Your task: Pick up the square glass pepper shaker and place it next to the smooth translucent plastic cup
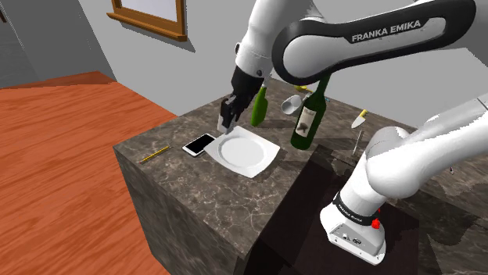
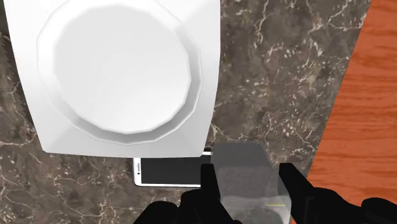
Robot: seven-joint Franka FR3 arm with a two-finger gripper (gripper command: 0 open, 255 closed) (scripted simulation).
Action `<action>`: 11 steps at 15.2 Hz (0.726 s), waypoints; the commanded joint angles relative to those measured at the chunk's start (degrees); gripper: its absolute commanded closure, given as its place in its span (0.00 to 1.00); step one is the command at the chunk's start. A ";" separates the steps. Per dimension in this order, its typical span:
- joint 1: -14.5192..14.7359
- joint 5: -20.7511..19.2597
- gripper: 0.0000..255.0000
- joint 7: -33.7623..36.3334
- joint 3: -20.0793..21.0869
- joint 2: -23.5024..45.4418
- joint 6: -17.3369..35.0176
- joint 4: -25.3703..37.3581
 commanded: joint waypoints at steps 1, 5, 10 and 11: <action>-0.90 -0.43 1.00 -3.28 -2.62 -0.36 0.21 -0.80; -2.92 -1.54 1.00 -9.41 -7.63 -0.40 0.34 -1.41; -5.64 -3.06 1.00 -16.93 -13.70 1.12 0.52 -0.61; -6.18 -3.34 1.00 -18.41 -14.89 1.63 0.56 -0.24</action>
